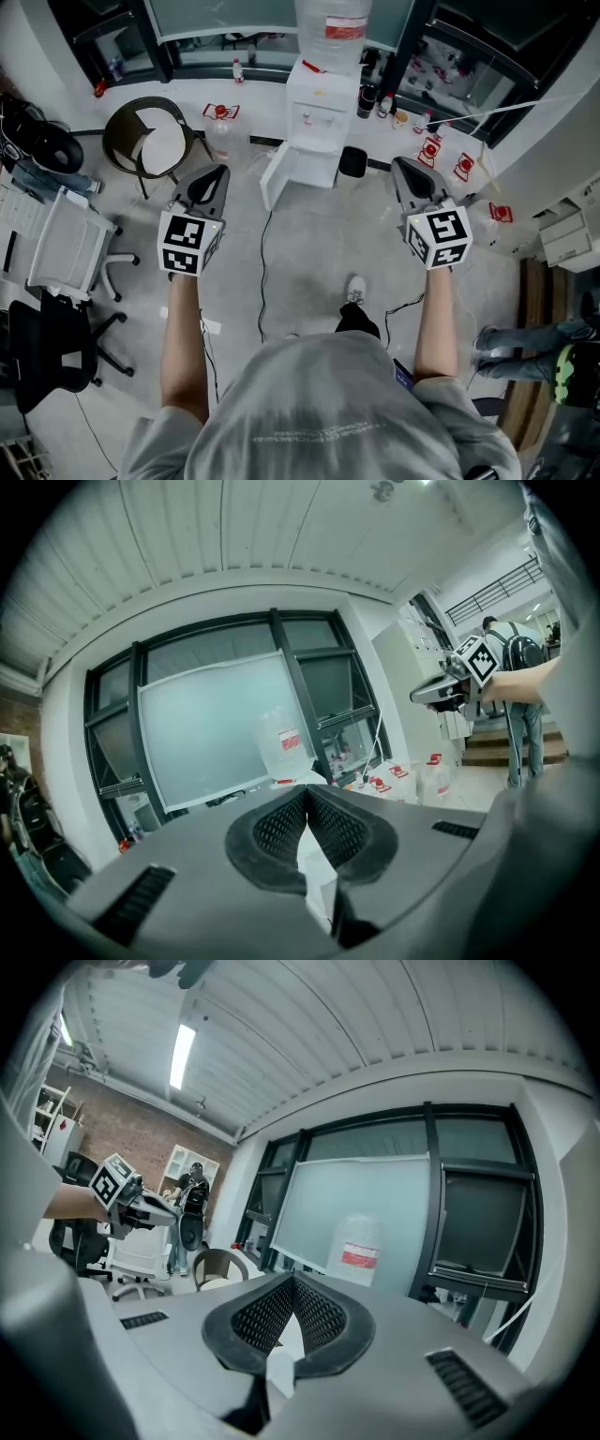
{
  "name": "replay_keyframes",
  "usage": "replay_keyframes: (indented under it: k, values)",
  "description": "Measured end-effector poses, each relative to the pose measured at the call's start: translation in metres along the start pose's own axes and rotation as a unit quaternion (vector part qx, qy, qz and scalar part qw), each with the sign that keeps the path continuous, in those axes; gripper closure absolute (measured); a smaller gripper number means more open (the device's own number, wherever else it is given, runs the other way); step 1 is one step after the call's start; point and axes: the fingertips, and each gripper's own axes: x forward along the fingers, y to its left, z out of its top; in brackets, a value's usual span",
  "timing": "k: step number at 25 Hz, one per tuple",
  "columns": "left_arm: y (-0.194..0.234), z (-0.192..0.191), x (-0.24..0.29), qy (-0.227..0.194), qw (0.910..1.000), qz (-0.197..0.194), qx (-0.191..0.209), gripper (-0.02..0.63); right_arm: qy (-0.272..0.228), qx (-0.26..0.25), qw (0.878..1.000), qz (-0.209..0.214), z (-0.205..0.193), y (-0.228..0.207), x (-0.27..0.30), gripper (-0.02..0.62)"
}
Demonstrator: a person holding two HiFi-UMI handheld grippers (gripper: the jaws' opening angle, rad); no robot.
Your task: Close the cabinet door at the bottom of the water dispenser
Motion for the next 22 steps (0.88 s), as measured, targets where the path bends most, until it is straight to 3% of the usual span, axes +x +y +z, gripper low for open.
replay_keyframes:
  k: [5,12,16,22]
  values:
    - [0.007,-0.006,0.048,0.015,0.9999,0.003,0.000,0.586,0.006,-0.015,1.000,0.014,-0.019,-0.028,0.039,0.568]
    - [-0.003,0.002,0.170,0.049,0.9988,-0.003,-0.002,0.586,-0.012,-0.002,0.999,0.046,-0.057,-0.125,0.114,0.568]
    - [0.000,0.019,0.248,0.046,0.9985,0.007,-0.029,0.588,-0.009,-0.005,0.997,0.076,-0.077,-0.182,0.164,0.568]
    - [0.015,0.001,0.341,0.092,0.9899,0.060,-0.090,0.588,0.002,0.024,0.992,0.127,-0.112,-0.241,0.236,0.568]
